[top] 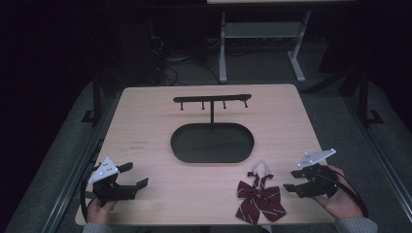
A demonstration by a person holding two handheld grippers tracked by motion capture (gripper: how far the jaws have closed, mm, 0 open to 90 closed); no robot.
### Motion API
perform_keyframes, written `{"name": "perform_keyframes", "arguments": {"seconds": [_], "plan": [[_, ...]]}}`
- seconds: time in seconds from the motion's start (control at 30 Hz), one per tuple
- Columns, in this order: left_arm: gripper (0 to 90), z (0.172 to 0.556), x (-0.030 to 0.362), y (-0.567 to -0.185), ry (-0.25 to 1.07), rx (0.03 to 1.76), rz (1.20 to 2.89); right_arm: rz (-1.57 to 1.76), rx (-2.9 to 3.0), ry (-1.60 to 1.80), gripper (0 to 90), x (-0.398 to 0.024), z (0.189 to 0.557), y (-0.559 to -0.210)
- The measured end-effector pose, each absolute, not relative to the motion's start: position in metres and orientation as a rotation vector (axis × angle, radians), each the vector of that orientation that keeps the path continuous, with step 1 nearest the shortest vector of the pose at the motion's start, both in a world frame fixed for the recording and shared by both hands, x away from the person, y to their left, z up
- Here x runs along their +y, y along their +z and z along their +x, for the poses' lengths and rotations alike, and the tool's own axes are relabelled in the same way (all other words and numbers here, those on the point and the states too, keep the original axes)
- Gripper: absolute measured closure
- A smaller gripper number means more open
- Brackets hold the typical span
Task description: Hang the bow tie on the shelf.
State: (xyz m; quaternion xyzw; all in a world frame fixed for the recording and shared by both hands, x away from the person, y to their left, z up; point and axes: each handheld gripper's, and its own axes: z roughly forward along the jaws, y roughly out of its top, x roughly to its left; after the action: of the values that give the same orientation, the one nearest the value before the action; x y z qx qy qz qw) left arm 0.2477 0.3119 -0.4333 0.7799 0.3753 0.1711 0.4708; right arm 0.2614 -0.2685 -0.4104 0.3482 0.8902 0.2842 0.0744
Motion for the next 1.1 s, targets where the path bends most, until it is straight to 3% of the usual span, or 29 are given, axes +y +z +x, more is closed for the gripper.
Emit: {"name": "perform_keyframes", "arguments": {"seconds": [1.1], "plan": [[13.1, 0.249, 0.313, -0.433, 0.423, 0.917, 1.905, 0.877, 2.770, 0.824, 43.3, -0.227, 0.299, -0.385]]}}
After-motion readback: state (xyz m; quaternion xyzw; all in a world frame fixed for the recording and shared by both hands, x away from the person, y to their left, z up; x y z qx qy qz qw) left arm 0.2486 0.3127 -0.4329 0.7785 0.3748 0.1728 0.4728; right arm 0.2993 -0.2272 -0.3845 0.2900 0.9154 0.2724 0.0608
